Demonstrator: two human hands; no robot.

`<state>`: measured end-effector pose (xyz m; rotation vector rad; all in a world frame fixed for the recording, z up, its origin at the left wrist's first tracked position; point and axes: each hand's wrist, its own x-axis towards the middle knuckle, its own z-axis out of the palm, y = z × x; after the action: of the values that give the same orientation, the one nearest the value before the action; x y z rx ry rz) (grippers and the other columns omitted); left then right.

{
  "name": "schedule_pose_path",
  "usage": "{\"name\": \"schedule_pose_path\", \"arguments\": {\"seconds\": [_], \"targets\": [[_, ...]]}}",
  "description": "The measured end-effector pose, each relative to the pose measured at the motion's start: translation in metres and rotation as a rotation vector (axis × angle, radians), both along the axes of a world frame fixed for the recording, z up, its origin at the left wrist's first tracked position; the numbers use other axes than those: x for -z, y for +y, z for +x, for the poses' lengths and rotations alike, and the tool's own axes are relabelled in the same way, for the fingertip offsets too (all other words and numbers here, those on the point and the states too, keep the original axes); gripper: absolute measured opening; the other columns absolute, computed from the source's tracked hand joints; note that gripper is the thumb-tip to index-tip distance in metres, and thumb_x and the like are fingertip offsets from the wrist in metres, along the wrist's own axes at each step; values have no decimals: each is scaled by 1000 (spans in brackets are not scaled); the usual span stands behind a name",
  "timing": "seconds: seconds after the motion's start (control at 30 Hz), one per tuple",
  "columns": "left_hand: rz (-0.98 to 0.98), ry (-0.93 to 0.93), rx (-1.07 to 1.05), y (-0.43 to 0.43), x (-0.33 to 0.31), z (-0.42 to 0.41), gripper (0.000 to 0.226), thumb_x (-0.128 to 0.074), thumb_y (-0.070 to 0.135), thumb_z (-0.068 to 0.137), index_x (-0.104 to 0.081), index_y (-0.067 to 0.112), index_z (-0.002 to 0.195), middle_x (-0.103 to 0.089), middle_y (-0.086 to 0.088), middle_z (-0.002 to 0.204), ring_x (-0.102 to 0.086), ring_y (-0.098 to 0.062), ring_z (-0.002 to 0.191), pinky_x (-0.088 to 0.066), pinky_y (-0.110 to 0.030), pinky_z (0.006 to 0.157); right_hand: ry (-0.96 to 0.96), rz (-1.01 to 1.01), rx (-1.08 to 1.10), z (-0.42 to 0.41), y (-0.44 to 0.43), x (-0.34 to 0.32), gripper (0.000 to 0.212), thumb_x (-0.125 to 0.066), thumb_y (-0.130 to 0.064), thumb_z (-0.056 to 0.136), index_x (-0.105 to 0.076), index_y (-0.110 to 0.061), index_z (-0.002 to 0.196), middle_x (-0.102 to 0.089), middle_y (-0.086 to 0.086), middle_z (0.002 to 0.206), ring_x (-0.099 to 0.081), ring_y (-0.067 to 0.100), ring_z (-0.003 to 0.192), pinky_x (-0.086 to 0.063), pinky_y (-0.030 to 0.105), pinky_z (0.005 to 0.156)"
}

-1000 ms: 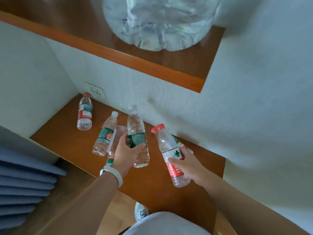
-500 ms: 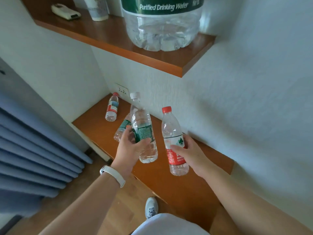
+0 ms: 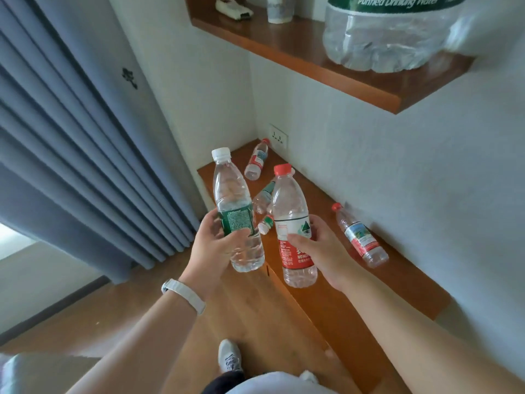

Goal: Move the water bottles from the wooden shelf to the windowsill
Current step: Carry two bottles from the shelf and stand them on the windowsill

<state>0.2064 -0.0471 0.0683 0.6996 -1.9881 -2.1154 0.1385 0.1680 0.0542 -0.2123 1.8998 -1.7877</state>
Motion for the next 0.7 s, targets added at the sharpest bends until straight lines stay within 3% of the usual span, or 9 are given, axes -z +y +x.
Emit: {"name": "schedule_pose_path", "arguments": {"seconds": [0.2,0.37,0.5,0.63,0.7], "targets": [[13,71,-21,-57,-7,24,55,-78,5,82,-57,19,131,-73,-5,114,-75,-24,96,-60,-40,75,67,7,-60,10,-57,-18,43,-71,-34,88,-49,-37,125,-66,-10,115,-65,12,106,-54,28,86],[16,117,-39,-139,-19,54,67,-81,18,67,-59,23,130,-75,-2,113,-73,-26,102,-59,-47,84,89,-2,-94,24,-146,-26,44,-72,-34,88,-50,-37,126,-67,-9,115,-66,13,106,-54,26,81],[51,177,-111,-218,-25,87,67,-81,16,65,-59,20,128,-76,-3,110,-73,-26,101,-60,-39,77,108,43,-185,40,-237,-32,38,-73,-33,87,-52,-38,118,-68,-10,113,-68,9,100,-55,28,85],[70,196,-212,-294,-24,121,77,-84,27,55,-59,20,127,-76,-4,109,-73,-29,100,-59,-45,81,134,32,-267,58,-322,-42,33,-74,-31,87,-56,-37,113,-71,-10,109,-70,6,96,-55,25,79],[81,202,-259,-327,-23,138,77,-84,26,55,-59,18,127,-76,-6,108,-73,-31,100,-59,-45,80,157,30,-284,68,-356,-45,37,-76,-35,84,-58,-34,116,-72,-6,112,-71,10,97,-56,30,82]]}}
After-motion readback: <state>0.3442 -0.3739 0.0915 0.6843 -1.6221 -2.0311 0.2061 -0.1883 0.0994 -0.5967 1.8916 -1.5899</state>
